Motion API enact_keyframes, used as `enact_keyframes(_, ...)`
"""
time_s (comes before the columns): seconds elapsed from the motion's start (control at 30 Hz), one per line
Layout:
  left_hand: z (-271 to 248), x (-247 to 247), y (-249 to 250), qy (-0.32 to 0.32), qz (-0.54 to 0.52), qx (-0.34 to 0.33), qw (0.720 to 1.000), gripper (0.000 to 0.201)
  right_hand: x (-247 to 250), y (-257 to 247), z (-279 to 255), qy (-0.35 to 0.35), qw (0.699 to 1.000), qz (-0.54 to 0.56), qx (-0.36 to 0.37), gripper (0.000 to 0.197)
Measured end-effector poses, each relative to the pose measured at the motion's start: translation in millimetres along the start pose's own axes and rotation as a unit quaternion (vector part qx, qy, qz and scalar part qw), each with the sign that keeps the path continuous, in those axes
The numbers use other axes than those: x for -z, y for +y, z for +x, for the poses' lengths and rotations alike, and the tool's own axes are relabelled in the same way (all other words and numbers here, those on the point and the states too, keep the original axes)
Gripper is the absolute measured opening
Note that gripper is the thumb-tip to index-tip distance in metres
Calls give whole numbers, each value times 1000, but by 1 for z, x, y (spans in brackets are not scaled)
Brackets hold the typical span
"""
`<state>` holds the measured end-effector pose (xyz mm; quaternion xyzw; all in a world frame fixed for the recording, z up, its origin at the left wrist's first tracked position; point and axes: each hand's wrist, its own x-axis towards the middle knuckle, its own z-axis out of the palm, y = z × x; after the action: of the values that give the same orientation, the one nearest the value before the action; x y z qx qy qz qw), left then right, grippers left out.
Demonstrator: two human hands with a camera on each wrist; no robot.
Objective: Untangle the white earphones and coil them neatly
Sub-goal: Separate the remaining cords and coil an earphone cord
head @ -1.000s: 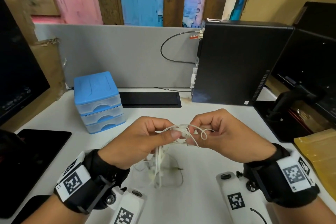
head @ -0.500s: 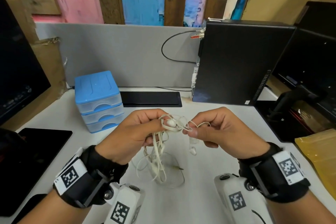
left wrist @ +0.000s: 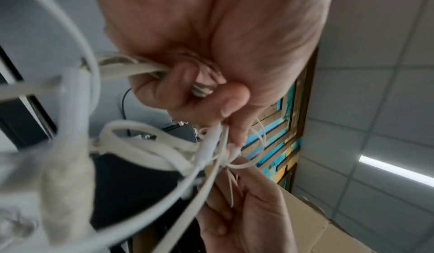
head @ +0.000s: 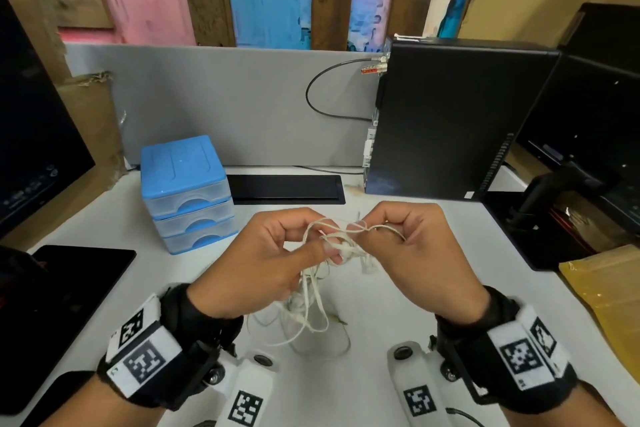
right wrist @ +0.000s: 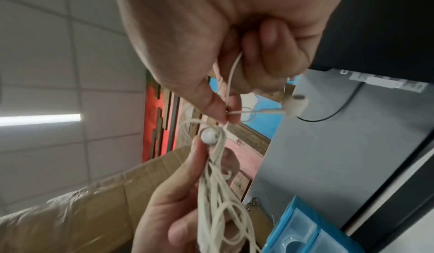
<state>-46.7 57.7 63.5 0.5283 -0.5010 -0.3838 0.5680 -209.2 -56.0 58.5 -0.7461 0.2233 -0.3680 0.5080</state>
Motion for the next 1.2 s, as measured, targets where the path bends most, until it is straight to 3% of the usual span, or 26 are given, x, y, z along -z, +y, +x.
enact_keyframes(0.23,-7,-3,12,-38,18,-19,999,16,-3,7,3,139,980,-113,85,28)
enact_keyframes(0.33,-6,17,16,-28,61,-8,998,10,12,-4,6,151,977,-100,113,40)
enact_keyframes(0.43,-6,37,17,-35,107,31,993,26,20,-9,5,157,967,-147,134,53)
enact_keyframes(0.53,-6,45,17,-60,139,44,987,44,18,-14,4,205,956,-145,151,34)
enact_keyframes(0.63,-4,48,17,-41,145,20,988,35,14,-19,1,213,959,-117,146,15)
enact_keyframes(0.73,-4,49,19,-35,143,-7,989,29,10,-13,0,100,992,-1,83,27)
enact_keyframes(0.8,-5,50,21,-31,141,-24,989,28,3,-11,0,-4,993,115,-18,31)
enact_keyframes(0.9,-4,53,23,2,128,-39,991,34,-3,-4,0,-173,957,188,-134,54)
enact_keyframes(1.0,-5,51,27,24,93,-45,994,37,-9,2,-4,-315,918,192,-146,69)
enact_keyframes(1.1,-7,50,28,12,91,-52,994,33,-19,2,-13,-358,885,265,-138,74)
enact_keyframes(1.2,-8,44,28,-1,114,-61,992,22,-29,-2,-13,-284,896,296,-172,67)
